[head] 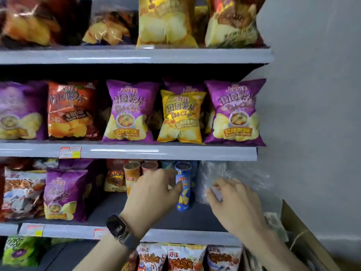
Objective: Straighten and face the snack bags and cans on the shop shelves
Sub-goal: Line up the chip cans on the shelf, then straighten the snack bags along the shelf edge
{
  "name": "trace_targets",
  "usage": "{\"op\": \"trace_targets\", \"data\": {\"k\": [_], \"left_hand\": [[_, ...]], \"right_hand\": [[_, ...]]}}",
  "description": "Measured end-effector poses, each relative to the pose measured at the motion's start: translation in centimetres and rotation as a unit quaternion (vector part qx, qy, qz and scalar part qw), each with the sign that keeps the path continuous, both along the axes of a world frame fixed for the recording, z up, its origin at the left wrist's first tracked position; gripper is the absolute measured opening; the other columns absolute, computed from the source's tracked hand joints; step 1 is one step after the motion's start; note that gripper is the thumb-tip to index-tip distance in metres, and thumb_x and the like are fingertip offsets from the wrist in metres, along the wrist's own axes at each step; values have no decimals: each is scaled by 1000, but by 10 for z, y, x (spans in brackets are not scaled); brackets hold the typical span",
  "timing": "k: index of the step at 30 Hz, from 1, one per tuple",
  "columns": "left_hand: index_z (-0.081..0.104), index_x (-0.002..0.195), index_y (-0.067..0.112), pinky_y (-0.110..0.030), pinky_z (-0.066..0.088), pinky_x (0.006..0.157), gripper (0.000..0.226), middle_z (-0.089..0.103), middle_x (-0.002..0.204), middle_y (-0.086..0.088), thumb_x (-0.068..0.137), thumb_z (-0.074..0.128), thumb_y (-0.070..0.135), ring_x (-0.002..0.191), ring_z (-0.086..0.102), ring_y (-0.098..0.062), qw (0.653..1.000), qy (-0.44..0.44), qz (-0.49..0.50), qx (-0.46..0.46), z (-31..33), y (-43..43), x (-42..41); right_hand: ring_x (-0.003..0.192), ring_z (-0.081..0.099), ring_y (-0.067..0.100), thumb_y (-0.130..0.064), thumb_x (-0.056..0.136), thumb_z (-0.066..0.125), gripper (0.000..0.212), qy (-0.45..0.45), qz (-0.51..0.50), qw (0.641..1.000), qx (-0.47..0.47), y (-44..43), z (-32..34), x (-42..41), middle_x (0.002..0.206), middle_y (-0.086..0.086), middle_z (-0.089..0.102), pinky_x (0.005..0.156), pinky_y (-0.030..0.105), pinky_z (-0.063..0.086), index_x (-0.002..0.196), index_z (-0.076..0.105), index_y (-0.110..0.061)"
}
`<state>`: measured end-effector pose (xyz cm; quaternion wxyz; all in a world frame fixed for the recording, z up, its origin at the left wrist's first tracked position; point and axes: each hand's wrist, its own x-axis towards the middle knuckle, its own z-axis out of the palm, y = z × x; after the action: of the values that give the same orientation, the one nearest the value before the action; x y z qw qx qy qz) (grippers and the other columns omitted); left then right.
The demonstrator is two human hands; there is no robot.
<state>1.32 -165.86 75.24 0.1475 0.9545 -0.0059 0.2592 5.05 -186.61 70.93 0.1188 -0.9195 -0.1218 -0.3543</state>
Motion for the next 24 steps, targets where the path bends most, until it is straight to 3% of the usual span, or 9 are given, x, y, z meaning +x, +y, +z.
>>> {"op": "trace_targets", "data": {"k": [3,8,12,15,17,21,24], "left_hand": [[64,131,37,-39,57,86,41,73,115,13,94,57,51,110,67,-20,996,-74,-16,-49,43,-2,3],[54,149,21,-39,56,84,60,69,127,-1,94,62,44,108,67,-26,985,-142,-35,-91,90,15,39],[41,157,11,-40,49,93,71,63,138,-14,97,65,39,122,61,-36,987,-115,-14,-111,109,27,71],[17,165,7,-44,44,107,94,45,154,-21,96,67,48,137,49,-42,991,-45,-7,-126,118,27,93],[6,166,6,-44,39,113,107,33,162,-22,94,71,51,145,40,-42,988,-7,-13,-154,122,22,103],[-1,167,7,-42,36,115,117,29,162,-19,90,76,52,147,37,-39,978,9,-42,-205,121,10,118],[-7,166,10,-42,33,119,128,20,164,-20,85,80,57,149,34,-40,965,32,-48,-256,118,6,132]], "right_hand": [[73,69,24,-39,89,71,16,-81,9,996,41,-16,44,1,84,-2,73,60,33,52,91,75,-24],[98,66,28,-34,91,71,28,-123,8,988,88,-40,103,18,109,0,73,69,34,46,116,69,-21],[119,57,29,-44,92,69,52,-75,-2,989,126,-56,134,48,131,4,63,87,40,49,137,56,-22],[141,46,33,-55,87,76,90,13,5,970,241,-61,147,75,156,10,44,108,47,43,157,34,-18],[147,41,36,-61,80,81,112,77,26,945,318,-62,149,92,165,11,34,115,51,38,163,20,-16],[147,43,36,-68,74,82,127,141,49,909,388,-67,143,117,165,8,38,116,49,36,166,11,-19],[137,55,29,-89,47,82,149,171,80,888,419,-73,136,133,156,2,51,115,49,43,164,17,-23]]}}
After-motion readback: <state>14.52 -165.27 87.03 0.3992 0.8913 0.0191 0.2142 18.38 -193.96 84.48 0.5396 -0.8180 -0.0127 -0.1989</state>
